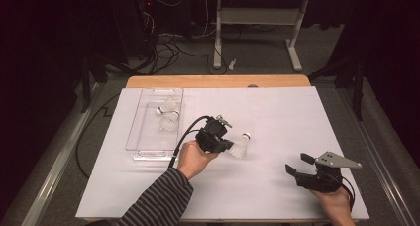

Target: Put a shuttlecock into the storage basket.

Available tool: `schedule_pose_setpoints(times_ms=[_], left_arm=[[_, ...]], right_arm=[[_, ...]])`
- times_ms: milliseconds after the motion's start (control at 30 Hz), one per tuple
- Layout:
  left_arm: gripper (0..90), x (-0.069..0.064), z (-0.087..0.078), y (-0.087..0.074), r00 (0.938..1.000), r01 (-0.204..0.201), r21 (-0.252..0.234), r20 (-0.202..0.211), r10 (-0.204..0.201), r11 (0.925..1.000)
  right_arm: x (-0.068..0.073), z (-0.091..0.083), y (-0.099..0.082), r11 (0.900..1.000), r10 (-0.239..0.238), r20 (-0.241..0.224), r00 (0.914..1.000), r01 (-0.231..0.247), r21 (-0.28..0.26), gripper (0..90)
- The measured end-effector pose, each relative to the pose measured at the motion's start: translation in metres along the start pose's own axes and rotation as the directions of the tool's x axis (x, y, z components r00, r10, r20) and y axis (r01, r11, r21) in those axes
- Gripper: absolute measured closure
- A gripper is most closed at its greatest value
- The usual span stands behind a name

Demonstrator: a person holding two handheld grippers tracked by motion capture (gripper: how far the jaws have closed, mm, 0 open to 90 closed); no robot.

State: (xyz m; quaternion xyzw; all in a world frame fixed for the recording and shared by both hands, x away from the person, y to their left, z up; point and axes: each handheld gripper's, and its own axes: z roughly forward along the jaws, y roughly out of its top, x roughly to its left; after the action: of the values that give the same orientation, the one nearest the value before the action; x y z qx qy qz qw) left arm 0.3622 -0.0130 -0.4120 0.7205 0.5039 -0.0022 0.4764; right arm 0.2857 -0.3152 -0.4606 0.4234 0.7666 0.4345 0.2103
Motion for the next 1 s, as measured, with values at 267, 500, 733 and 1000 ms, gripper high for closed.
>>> schedule_pose_setpoints(times_ms=[267,500,733,1000], left_arm=[[89.6,0.001,-0.004,0.0,1.0,0.0,-0.005,0.001,0.0,1.0],[89.6,0.002,-0.006,0.001,1.0,-0.002,-0.004,0.0,0.002,1.0],[89.6,0.003,-0.009,0.001,1.0,-0.004,-0.001,-0.003,0.004,1.0],[89.6,0.006,-0.015,0.003,1.0,0.0,-0.014,-0.006,0.0,0.9999]], right_arm=[[0.0,0.0,0.0,1.0,0.0,0.0,1.0,0.0,0.001,27.3],[0.0,0.0,0.0,1.0,0.0,-0.001,1.0,0.0,0.001,27.3],[0.0,0.0,0.0,1.0,0.001,-0.001,1.0,-0.001,0.001,27.3],[0.0,0.0,0.0,1.0,0.002,0.0,1.0,-0.002,-0.002,27.3]])
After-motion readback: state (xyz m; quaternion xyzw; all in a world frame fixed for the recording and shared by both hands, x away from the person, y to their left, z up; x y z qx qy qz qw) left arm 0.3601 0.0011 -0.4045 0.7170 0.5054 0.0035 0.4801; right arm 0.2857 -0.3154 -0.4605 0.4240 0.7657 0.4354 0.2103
